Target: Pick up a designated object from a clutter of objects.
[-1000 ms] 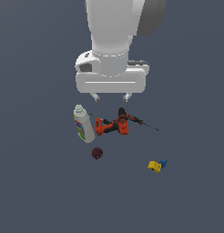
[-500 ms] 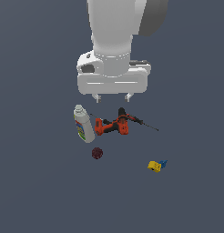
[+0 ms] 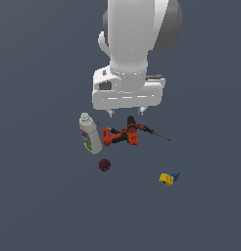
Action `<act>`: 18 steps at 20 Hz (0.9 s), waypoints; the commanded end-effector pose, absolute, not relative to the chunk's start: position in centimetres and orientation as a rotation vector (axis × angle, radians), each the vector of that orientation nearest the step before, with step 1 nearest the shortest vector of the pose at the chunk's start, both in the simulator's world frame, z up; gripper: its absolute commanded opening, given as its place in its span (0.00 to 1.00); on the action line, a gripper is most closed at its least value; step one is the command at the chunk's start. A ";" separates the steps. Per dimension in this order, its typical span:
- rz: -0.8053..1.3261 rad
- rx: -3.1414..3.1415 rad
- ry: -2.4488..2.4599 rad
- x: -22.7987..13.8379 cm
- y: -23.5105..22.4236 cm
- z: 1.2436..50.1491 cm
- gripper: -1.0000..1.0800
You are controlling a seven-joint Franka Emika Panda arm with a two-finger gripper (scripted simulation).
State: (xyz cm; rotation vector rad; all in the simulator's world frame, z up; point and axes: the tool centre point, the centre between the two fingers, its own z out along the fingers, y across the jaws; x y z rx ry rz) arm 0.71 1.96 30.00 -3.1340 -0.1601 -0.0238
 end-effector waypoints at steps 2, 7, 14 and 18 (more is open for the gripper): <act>-0.020 -3.136 -0.264 0.5 3.4 27.8 0.96; -0.014 -3.125 -0.477 -0.4 6.1 23.5 0.96; -0.006 -3.056 -0.847 -3.2 10.8 16.6 0.96; -0.002 -2.988 -1.054 -5.5 13.4 13.0 0.96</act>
